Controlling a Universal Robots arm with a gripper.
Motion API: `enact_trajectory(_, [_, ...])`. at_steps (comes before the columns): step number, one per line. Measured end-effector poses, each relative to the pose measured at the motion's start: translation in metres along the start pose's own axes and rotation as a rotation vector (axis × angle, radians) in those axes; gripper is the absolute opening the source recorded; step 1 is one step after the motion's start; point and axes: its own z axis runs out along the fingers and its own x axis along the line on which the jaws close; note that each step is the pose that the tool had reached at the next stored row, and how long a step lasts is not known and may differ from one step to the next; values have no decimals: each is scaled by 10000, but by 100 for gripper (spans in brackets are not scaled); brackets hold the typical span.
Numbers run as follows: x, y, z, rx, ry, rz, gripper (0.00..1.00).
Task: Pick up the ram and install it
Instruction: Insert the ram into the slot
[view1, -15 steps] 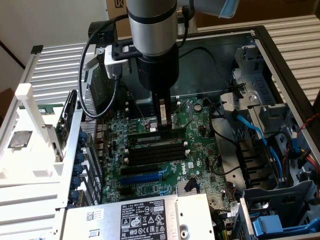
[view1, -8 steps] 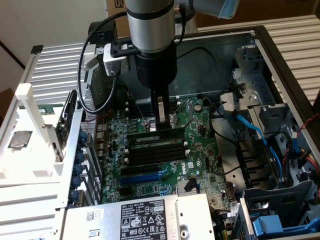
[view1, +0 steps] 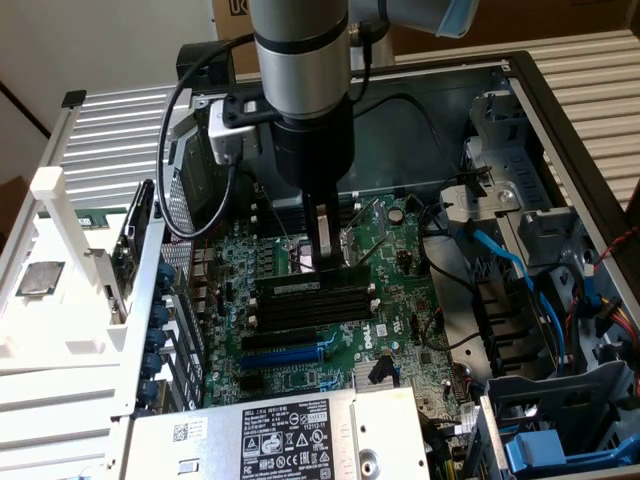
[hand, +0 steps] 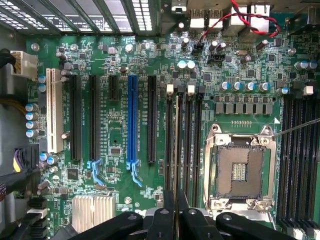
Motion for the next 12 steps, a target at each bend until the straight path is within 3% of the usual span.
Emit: enact_trajectory(12, [16,6,67,-1,0,-31,13])
